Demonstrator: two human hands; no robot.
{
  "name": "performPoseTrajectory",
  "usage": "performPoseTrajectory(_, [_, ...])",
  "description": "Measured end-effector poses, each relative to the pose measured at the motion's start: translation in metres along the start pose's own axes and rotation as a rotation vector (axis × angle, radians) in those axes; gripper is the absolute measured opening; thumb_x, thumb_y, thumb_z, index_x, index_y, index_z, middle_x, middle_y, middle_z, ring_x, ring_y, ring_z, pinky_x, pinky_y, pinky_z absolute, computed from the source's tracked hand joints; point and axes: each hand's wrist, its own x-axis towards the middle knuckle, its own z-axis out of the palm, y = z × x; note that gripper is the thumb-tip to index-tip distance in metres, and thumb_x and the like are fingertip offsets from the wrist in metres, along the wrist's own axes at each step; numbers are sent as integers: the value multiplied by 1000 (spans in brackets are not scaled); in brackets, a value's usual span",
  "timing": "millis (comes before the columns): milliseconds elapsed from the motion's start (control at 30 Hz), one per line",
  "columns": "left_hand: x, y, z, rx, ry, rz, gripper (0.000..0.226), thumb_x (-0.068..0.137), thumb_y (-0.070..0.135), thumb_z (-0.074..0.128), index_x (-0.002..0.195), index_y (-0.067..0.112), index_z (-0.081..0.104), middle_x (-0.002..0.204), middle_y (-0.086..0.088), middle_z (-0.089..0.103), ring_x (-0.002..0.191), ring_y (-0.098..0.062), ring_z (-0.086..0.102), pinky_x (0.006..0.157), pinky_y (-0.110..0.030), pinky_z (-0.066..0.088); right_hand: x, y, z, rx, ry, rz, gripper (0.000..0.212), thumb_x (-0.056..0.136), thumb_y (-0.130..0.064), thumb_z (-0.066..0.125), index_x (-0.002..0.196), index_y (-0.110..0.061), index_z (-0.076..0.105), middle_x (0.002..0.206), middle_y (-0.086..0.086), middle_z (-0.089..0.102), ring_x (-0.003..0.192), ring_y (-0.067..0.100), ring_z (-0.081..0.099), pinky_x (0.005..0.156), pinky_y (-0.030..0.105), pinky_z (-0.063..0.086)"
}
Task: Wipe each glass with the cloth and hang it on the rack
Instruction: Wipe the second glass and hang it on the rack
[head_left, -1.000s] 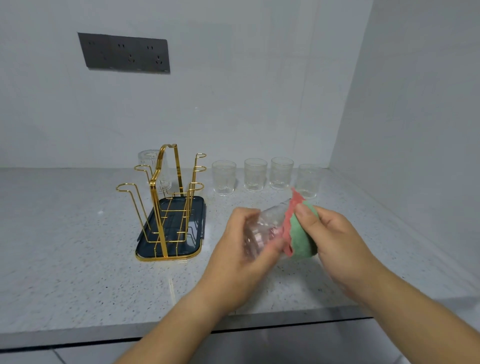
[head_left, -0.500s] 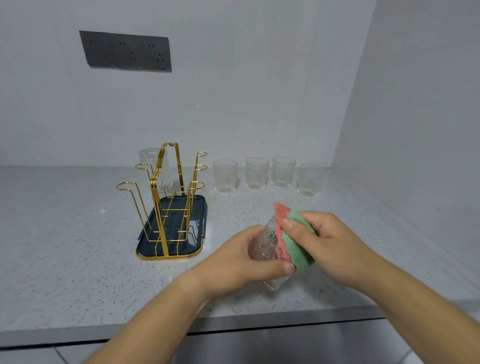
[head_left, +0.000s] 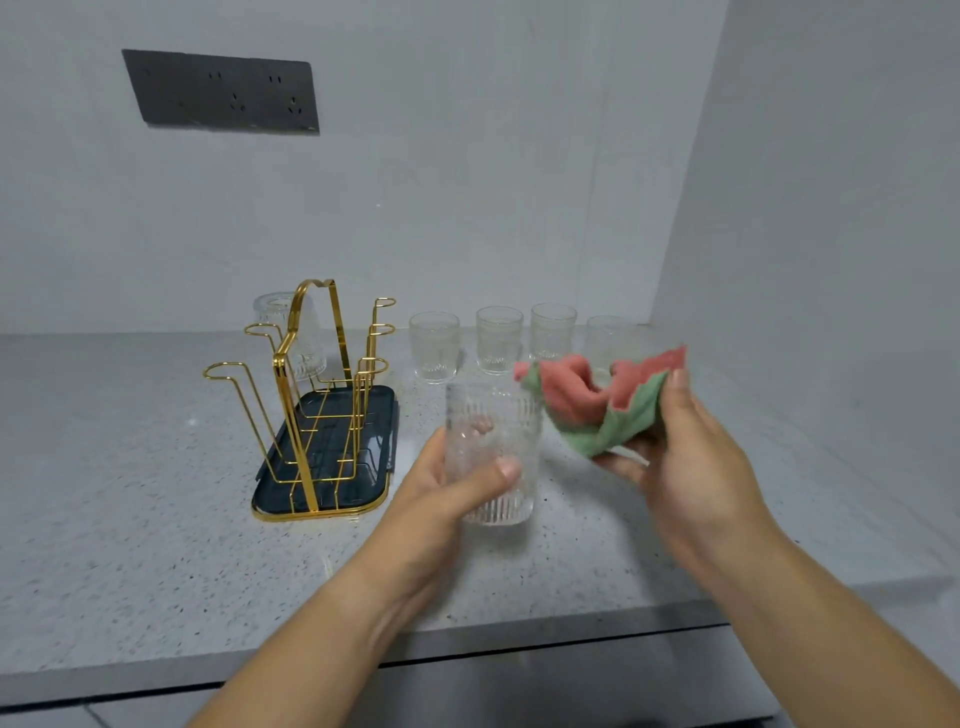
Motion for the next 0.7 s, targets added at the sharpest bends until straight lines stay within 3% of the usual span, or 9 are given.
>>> performPoseTrajectory(67, [4, 5, 2, -103, -2, 2, 67, 71, 24, 85, 135, 16, 65, 117, -7, 77, 102, -19, 74, 92, -38, 51, 0, 5, 0, 145, 20, 89, 49, 108, -46, 30, 119, -18, 68, 110, 8, 79, 104, 24, 76, 93, 48, 57])
performPoseTrajectory(167, [7, 11, 0, -218, 2, -12, 51, 77, 21, 74, 126, 12, 66, 106, -5, 79, 92, -15, 76, 83, -31, 55, 5, 6, -3, 262, 65, 158, 53, 108, -47, 30, 129, -10, 62, 108, 17, 78, 102, 29, 76, 96, 50, 56])
performPoseTrajectory(233, [8, 13, -1, -226, 2, 7, 47, 77, 20, 74, 123, 10, 66, 103, -5, 79, 92, -16, 76, 83, -32, 57, 3, 11, -3, 236, 58, 179, 54, 108, -47, 29, 128, -9, 63, 106, 19, 78, 102, 29, 76, 99, 49, 55])
performPoseTrajectory(333, [12, 10, 2, -227, 27, 80, 36, 78, 11, 75, 113, 8, 65, 97, -11, 75, 88, -22, 75, 78, -30, 61, -8, 27, 9, 186, 24, 253, 54, 108, -47, 30, 122, -10, 68, 102, 15, 80, 97, 25, 78, 90, 44, 57])
performPoseTrajectory(433, [13, 5, 11, -232, 39, 135, 37, 80, 11, 74, 115, 2, 64, 99, -20, 68, 85, -26, 70, 76, -31, 61, -15, 35, 28, 338, 33, 345, 54, 106, -49, 35, 120, -9, 68, 107, 16, 78, 99, 27, 77, 89, 42, 57])
performPoseTrajectory(600, [9, -5, 23, -175, 86, 233, 43, 83, 7, 75, 124, 2, 64, 111, -17, 77, 102, -25, 75, 85, -30, 59, -12, 32, 46, 589, -4, 346, 53, 107, -45, 38, 133, -6, 62, 124, 16, 73, 117, 30, 70, 111, 47, 47])
performPoseTrajectory(700, [6, -7, 28, -59, 137, 272, 45, 84, -2, 79, 124, 0, 59, 103, -13, 79, 96, -21, 77, 76, -25, 60, -19, 37, 56, 642, -125, 381, 57, 106, -47, 36, 137, -5, 58, 131, 15, 70, 125, 30, 65, 119, 47, 38])
